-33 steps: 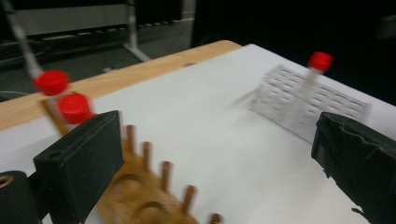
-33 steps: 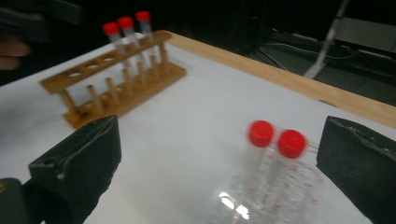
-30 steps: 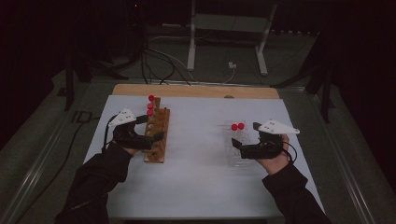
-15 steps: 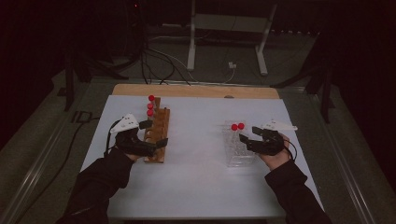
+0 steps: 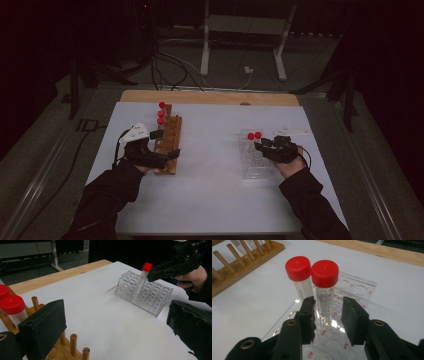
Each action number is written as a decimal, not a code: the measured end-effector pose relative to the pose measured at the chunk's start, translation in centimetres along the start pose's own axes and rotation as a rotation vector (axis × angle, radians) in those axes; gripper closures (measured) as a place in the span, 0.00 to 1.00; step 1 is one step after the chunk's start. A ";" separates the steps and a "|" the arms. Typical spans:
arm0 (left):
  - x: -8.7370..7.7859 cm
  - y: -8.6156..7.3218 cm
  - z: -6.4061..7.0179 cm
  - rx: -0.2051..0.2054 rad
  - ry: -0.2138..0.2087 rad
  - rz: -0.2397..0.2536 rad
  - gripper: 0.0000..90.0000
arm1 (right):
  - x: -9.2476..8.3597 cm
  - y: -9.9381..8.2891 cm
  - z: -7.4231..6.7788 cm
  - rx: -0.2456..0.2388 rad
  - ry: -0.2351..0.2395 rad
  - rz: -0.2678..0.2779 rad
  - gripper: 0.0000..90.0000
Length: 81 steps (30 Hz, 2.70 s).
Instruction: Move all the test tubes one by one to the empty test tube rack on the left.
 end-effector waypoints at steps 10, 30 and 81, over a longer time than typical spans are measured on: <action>0.0 -0.1 -0.2 -0.008 0.000 0.001 0.03 | 0.5 -0.1 -0.4 -0.027 -0.001 -0.014 0.83; -0.1 0.2 -0.2 -0.008 -0.001 -0.005 0.03 | -3.1 2.3 -0.2 -0.038 -0.028 0.082 0.83; 5.6 2.9 6.7 0.105 -0.235 -0.091 0.04 | -3.7 1.3 -11.0 -0.230 0.214 0.040 0.83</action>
Point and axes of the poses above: each handheld gripper's, and its own axes: x roughly forward along the jaws, y roughly out of its top, z roughly to its right, the point moved 5 cm from there along x, roughly forward along the jaws, and after that the axes turned 6 degrees about -y, right-handed, at the moved point
